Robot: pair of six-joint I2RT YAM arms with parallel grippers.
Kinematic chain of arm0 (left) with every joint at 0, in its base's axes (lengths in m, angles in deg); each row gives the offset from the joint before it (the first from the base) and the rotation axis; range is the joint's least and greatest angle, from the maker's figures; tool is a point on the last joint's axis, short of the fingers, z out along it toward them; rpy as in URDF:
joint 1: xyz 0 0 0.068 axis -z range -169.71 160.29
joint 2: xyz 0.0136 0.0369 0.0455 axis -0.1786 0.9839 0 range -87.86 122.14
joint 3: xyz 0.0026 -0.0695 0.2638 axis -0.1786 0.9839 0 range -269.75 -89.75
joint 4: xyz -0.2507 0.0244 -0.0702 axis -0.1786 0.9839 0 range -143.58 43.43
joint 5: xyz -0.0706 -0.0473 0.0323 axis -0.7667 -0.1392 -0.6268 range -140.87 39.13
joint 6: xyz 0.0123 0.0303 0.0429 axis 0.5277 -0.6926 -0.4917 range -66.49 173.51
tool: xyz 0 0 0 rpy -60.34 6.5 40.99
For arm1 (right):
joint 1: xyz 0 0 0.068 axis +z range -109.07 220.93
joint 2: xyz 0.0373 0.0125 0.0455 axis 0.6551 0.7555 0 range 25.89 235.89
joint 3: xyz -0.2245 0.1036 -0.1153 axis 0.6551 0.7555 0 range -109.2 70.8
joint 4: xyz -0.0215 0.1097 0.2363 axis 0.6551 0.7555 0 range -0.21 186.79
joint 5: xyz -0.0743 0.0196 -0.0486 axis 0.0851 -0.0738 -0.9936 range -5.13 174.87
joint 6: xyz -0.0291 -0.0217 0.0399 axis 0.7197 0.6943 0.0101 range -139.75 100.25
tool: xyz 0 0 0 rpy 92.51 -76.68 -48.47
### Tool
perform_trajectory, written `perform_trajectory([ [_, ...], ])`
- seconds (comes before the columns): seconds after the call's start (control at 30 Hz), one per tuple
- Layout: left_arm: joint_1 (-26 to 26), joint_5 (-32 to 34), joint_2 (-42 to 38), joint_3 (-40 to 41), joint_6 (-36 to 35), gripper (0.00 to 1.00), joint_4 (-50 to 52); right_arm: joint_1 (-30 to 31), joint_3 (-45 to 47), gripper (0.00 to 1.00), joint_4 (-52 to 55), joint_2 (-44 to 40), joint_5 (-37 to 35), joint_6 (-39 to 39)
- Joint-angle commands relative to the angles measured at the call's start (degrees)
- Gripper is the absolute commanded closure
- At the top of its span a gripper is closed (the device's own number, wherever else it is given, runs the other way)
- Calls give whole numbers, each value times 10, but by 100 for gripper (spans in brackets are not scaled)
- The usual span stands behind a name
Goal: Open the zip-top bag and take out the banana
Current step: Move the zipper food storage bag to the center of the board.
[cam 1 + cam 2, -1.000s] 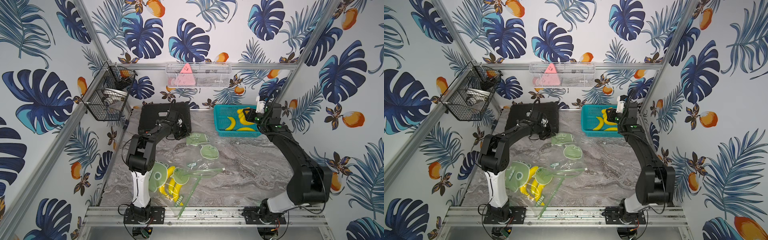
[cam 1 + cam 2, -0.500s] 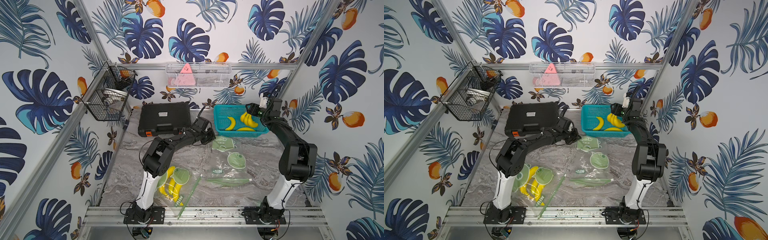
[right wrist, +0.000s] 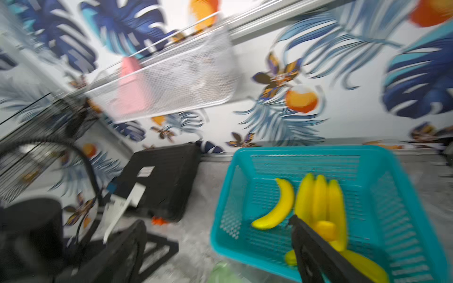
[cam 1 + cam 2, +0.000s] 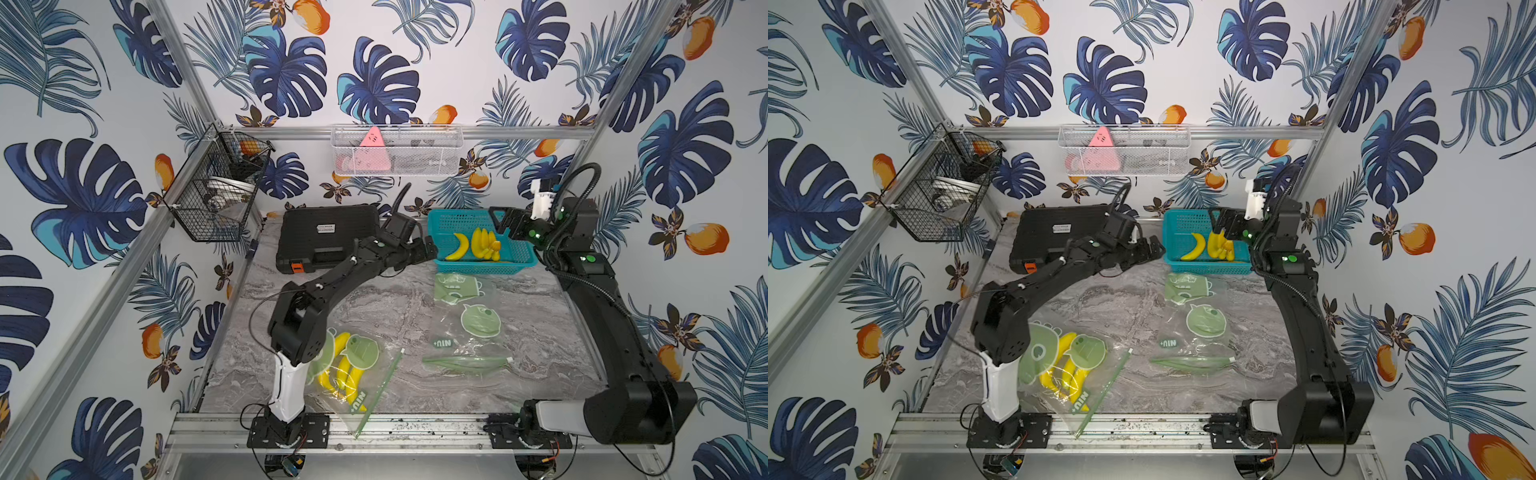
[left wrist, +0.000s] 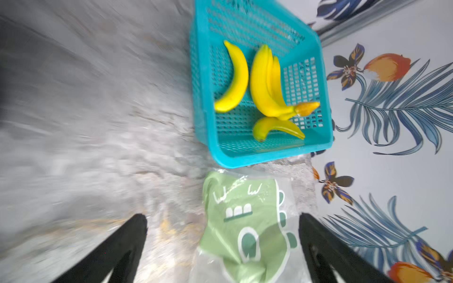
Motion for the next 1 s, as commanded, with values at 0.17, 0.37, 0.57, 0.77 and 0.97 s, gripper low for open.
perform_trajectory([
  [0.17,-101,248,-323,135,-237,1,281,251,158,11,27,-21,72,-47],
  [0.37,-162,164,-434,246,-115,1,447,424,126,8,112,103,1,68],
  [0.57,-207,105,-496,325,-42,1,496,432,158,6,97,167,-9,114],
  [0.77,-223,93,-547,357,-1,1,542,430,152,8,120,246,-7,136],
  [0.97,-224,-3,-568,526,77,1,405,419,175,14,125,268,-31,132],
])
